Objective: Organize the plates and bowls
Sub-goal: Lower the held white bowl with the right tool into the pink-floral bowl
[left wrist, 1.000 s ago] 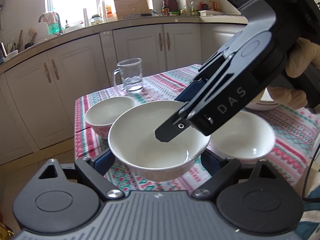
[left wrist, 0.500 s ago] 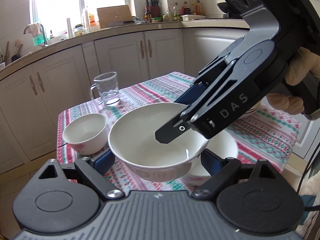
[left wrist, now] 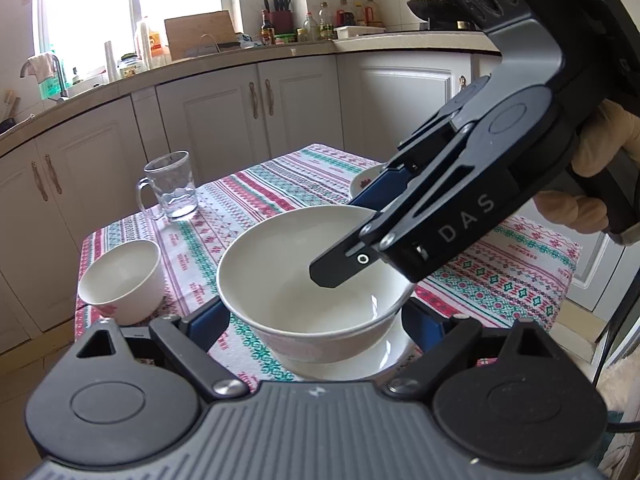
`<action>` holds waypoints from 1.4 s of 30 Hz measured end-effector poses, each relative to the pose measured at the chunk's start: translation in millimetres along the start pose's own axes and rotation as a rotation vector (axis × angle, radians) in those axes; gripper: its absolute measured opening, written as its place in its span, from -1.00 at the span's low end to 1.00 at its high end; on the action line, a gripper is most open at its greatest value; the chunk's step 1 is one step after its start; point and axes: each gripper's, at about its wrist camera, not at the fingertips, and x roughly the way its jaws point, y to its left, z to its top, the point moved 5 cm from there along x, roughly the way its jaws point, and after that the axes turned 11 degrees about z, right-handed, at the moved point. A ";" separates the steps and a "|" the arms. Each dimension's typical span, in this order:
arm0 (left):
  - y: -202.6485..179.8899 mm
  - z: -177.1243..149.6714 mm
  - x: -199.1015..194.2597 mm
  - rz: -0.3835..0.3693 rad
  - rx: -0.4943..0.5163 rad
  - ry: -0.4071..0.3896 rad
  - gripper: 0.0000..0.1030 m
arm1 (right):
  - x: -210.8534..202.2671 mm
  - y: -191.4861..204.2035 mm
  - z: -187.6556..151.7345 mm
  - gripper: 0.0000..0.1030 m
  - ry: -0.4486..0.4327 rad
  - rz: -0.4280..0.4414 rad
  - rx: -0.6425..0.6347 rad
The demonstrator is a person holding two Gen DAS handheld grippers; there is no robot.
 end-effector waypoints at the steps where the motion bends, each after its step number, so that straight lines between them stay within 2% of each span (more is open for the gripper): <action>1: -1.7 -0.3 0.5 -0.001 0.002 0.003 0.79 | -0.2 -1.6 -2.1 0.20 0.001 0.000 0.004; 23: -8.9 -5.5 21.5 -0.034 0.006 0.074 0.79 | 11.1 -14.5 -17.7 0.20 0.030 0.015 0.050; 42: -7.6 -7.4 25.9 -0.069 -0.028 0.091 0.80 | 15.4 -18.3 -22.0 0.20 0.036 0.016 0.067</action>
